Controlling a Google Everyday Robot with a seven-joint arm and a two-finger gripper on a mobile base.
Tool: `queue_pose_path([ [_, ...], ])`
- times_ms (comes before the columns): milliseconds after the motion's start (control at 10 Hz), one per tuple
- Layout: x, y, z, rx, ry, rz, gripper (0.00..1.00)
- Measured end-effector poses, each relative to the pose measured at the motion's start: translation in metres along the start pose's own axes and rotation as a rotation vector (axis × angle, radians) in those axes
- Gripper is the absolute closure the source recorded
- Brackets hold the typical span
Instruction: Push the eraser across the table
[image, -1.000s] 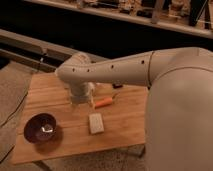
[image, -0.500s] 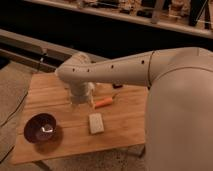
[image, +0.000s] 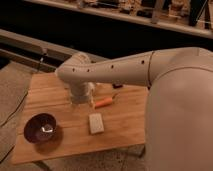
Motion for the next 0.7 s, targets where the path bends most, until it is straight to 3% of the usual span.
queue_pose_path([
  [400, 0.000, 0.000, 0.000, 0.002, 0.002, -0.003, 0.35],
  [500, -0.003, -0.002, 0.001, 0.015, 0.004, -0.011, 0.35],
  [700, -0.022, -0.022, 0.004, 0.077, 0.016, -0.041, 0.35],
])
